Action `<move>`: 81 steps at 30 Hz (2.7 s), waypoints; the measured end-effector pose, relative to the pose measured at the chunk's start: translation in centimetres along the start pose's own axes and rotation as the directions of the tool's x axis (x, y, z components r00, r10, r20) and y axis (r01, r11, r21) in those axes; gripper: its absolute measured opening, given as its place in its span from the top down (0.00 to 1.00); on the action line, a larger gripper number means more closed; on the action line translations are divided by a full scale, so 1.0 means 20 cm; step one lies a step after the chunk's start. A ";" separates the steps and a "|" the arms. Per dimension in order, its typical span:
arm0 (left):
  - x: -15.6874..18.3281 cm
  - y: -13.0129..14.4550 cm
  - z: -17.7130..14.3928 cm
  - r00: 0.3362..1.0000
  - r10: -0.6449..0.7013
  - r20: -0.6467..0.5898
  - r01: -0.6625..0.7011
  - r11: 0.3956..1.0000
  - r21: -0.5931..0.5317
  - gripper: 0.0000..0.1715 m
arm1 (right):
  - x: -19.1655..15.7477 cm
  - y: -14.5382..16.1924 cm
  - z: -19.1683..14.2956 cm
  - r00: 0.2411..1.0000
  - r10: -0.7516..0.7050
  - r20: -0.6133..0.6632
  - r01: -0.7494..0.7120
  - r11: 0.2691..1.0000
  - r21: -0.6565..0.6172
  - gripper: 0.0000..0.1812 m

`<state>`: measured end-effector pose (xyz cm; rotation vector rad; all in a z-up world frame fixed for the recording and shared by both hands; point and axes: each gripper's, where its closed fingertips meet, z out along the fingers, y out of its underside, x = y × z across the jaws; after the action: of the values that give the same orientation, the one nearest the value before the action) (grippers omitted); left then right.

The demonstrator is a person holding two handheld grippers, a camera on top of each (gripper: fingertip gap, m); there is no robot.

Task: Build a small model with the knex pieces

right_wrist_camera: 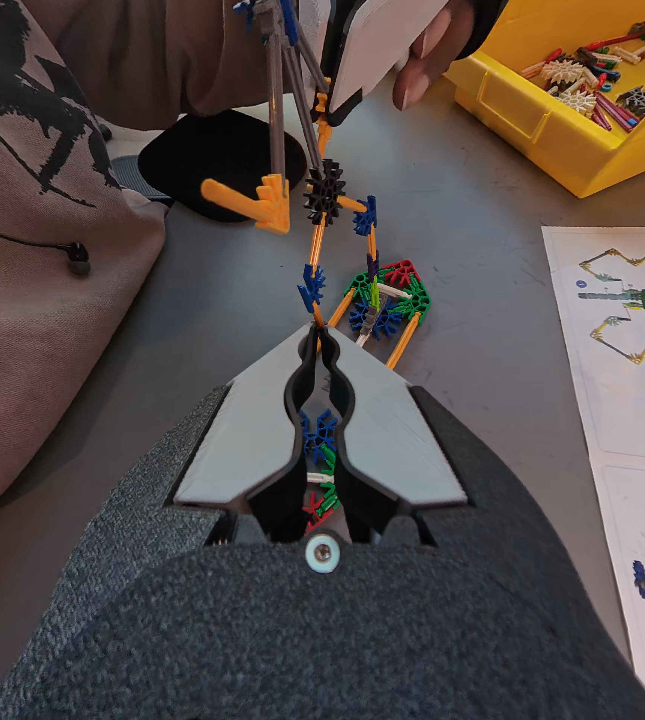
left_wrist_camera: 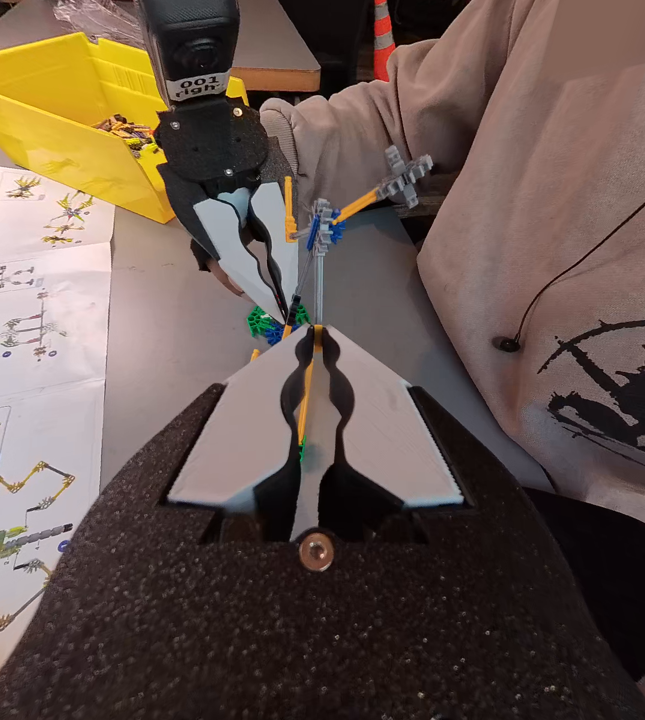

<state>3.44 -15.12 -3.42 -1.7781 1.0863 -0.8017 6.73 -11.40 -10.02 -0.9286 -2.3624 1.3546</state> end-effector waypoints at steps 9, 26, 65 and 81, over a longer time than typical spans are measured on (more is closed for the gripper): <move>-0.07 -0.02 -0.03 0.999 0.008 0.042 -0.006 0.999 -0.053 0.91 | 0.01 -0.01 0.00 1.000 0.010 -0.015 -0.010 1.000 0.002 1.00; -0.19 -0.12 0.09 0.939 -0.023 0.343 -0.013 0.995 0.101 0.99 | 0.13 -0.03 -0.04 0.975 0.005 -0.221 0.004 0.999 0.039 0.91; -0.19 0.45 0.16 0.928 -0.161 0.336 0.210 0.971 -0.114 0.82 | 0.17 -0.15 -0.03 0.973 0.002 -0.231 0.026 0.993 0.116 0.88; -0.23 0.56 0.23 0.921 -0.014 0.389 0.132 0.951 -0.279 0.89 | -0.07 0.48 -0.15 0.951 0.086 -0.298 -0.179 0.938 -0.298 0.57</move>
<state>1.68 -12.03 -15.95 -2.1323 0.9149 -0.3132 13.23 -6.89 -16.50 -1.2989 -2.3672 0.8159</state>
